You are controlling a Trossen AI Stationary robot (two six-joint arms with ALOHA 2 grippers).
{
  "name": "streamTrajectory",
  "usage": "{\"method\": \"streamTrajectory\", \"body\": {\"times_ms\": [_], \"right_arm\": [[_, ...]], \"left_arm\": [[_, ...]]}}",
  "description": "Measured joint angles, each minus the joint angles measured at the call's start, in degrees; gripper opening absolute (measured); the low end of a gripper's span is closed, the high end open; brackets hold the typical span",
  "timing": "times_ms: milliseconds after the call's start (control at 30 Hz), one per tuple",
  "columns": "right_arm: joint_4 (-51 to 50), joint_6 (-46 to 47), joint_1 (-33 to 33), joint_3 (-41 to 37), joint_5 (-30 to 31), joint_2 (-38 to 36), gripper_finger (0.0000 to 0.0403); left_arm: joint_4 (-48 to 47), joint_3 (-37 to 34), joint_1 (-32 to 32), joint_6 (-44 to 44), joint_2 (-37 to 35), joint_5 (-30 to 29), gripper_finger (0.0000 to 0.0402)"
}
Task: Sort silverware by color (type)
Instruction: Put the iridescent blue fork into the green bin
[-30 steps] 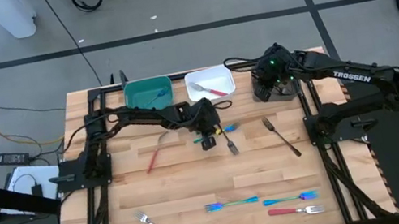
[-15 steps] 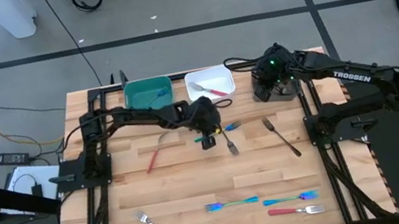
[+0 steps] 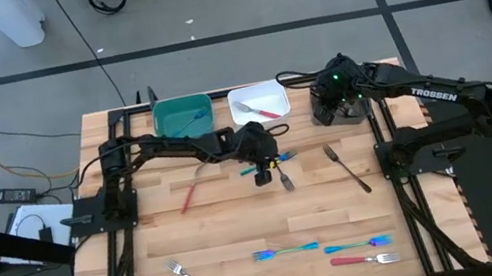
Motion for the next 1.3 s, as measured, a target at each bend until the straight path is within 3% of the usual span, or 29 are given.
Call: {"method": "streamTrajectory", "body": {"times_ms": [267,600,1300], "right_arm": [[0.08,0.15,0.01,0.0,0.0,0.0,0.0114],[0.14,0.2,0.04,0.0,0.0,0.0,0.0114],[-0.17,0.2,1.9,0.0,0.0,0.02,0.0114]], "left_arm": [[0.54,0.32,0.3,-2.34,0.46,-0.66,0.0086],[-11.65,11.37,2.5,-2.09,6.65,-1.37,0.0062],[-10.42,11.69,2.01,-2.5,12.68,0.81,0.0062]]}}
